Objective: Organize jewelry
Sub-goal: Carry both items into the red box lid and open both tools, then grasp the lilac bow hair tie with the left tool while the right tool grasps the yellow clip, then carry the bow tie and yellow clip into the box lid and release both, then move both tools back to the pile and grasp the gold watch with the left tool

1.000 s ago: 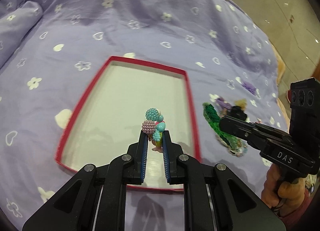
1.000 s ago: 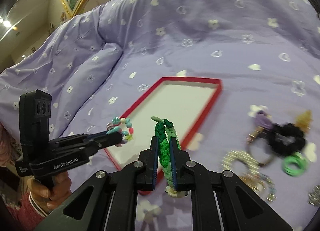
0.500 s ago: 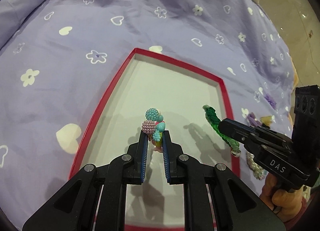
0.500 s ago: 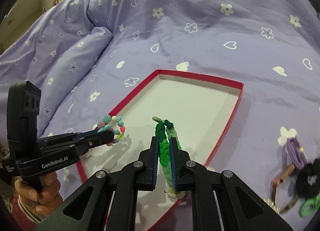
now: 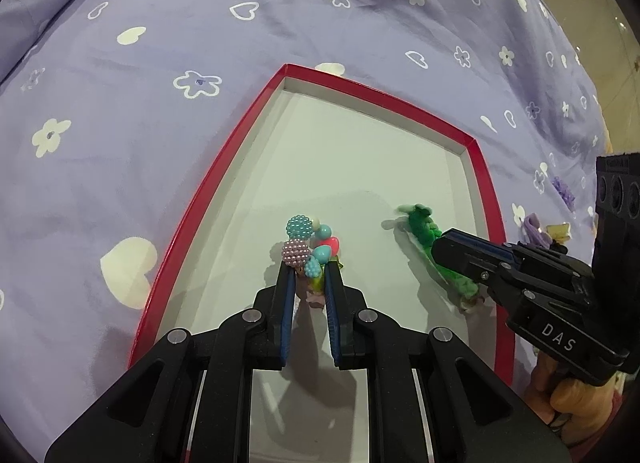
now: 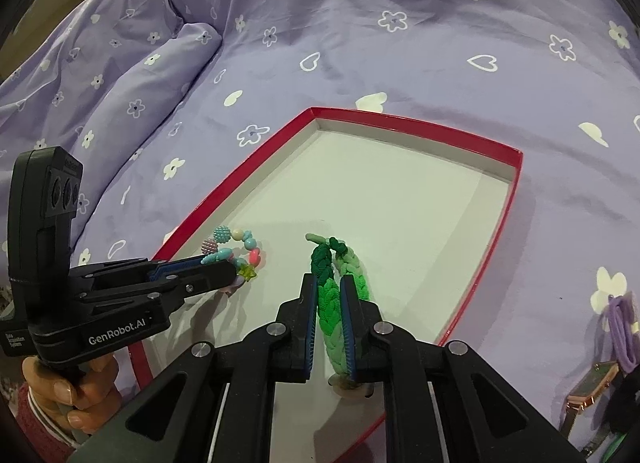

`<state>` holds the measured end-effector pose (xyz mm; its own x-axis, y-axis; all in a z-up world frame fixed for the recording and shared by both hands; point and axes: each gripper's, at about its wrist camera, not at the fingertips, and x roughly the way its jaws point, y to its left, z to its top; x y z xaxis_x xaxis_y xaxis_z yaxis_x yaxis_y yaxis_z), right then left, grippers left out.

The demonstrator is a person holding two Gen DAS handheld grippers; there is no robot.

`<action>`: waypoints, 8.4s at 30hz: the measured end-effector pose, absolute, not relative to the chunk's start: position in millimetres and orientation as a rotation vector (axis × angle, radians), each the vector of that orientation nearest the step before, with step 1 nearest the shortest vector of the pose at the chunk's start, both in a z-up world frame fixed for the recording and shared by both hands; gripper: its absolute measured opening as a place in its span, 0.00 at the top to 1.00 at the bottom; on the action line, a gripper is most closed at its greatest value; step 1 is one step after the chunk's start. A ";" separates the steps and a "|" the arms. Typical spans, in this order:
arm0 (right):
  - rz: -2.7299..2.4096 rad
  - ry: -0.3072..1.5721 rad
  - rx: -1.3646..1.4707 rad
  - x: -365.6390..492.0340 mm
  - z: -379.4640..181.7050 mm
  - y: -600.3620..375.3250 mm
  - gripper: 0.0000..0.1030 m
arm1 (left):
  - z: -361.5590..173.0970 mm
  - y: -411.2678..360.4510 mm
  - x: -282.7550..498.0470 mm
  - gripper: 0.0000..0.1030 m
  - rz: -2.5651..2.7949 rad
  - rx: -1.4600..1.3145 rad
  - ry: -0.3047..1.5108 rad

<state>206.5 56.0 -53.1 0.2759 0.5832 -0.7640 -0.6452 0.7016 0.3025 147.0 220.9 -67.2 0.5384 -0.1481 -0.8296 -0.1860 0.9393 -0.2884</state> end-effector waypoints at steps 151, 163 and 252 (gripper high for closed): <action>0.782 0.985 -0.012 248.0 -46.4 41.1 0.63 | -68.9 215.5 212.5 0.95 0.086 -0.292 1.070; 0.794 1.004 -0.001 251.2 -45.8 42.1 0.62 | -65.8 215.2 208.3 0.69 0.111 -0.285 1.078; 0.471 1.035 0.277 243.1 -63.5 -205.7 0.90 | -55.5 -23.2 220.9 0.91 -0.296 -0.036 1.102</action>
